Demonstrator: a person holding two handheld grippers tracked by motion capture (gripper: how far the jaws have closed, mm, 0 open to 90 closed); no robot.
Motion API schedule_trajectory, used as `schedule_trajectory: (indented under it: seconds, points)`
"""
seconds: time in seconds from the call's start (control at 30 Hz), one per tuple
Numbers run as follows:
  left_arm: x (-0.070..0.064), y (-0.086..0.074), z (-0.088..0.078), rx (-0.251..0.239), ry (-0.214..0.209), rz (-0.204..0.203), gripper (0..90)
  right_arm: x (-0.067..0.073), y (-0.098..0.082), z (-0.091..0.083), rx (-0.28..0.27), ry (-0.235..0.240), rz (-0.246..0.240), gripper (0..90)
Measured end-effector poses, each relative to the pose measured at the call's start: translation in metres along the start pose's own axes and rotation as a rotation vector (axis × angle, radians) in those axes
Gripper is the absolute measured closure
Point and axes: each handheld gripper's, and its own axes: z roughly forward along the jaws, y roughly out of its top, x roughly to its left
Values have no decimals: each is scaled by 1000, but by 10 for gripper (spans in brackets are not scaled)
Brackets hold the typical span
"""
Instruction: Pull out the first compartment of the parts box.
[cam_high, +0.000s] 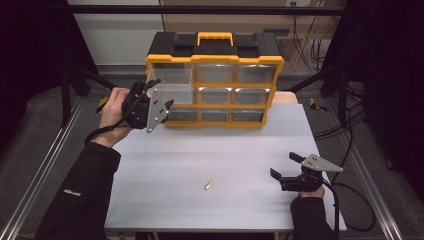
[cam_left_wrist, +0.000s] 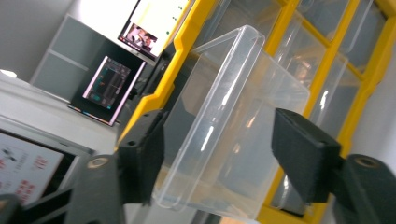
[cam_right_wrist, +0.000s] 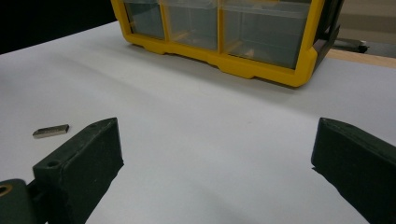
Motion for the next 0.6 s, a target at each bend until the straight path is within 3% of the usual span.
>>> schedule_trajectory:
  seconds: [0.17,0.4,0.6]
  points:
    - [-2,-2,-2,-3,-24,-75,269,0,0,0,0,0,0,21]
    - [-9,-4,-5,-10,-33,-139,214,-1,0,0,-5,-3,-5,21]
    - [-14,-8,-12,-27,-55,-223,173,0,0,0,0,-1,-2,21]
